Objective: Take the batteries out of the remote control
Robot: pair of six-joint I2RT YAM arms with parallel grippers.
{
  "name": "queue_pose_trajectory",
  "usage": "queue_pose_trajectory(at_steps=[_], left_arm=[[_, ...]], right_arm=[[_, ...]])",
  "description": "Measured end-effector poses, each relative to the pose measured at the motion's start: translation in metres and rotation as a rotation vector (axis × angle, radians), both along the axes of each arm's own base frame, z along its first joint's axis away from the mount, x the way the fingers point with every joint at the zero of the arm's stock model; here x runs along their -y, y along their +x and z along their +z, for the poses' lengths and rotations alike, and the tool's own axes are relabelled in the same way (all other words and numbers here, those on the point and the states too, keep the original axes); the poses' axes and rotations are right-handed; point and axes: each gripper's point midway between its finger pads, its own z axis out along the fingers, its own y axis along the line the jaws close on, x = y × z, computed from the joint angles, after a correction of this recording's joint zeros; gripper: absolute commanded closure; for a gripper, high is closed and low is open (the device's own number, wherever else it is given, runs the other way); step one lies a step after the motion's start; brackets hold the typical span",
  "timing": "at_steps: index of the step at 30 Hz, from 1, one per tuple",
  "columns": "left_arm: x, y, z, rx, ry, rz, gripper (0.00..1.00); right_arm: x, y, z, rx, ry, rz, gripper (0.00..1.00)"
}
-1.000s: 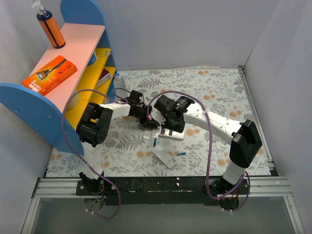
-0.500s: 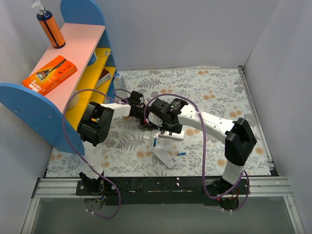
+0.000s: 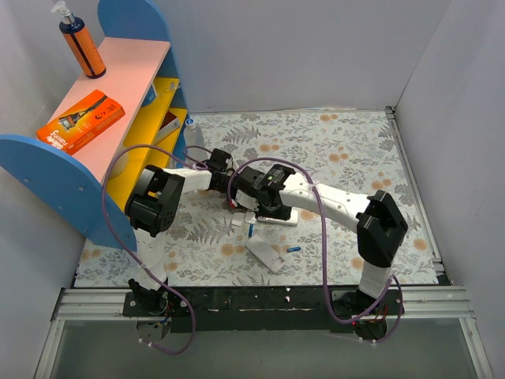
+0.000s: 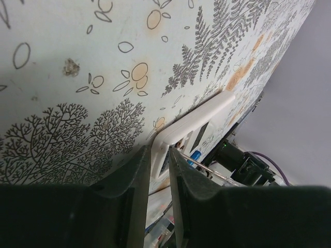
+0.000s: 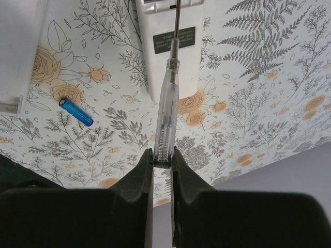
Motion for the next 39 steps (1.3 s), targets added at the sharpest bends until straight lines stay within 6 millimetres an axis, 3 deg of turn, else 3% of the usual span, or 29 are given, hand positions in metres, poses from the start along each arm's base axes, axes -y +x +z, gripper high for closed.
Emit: queue_pose_trajectory(at_steps=[14,23,28,39], left_arm=[[-0.001,-0.005,-0.003,-0.022,-0.001,0.003,0.85],[0.000,-0.008,-0.005,-0.039,-0.010,-0.004,0.98],[0.001,-0.008,-0.004,-0.039,-0.019,-0.008,0.98],[0.001,-0.007,-0.003,-0.043,-0.020,-0.003,0.97]], right_arm=[[-0.012,0.003,-0.003,0.023,0.006,0.027,0.99],[0.009,-0.018,-0.028,-0.005,0.140,0.009,0.99],[0.015,-0.023,-0.038,-0.019,0.210,-0.021,0.99],[0.009,-0.016,-0.034,0.010,0.294,-0.057,0.99]])
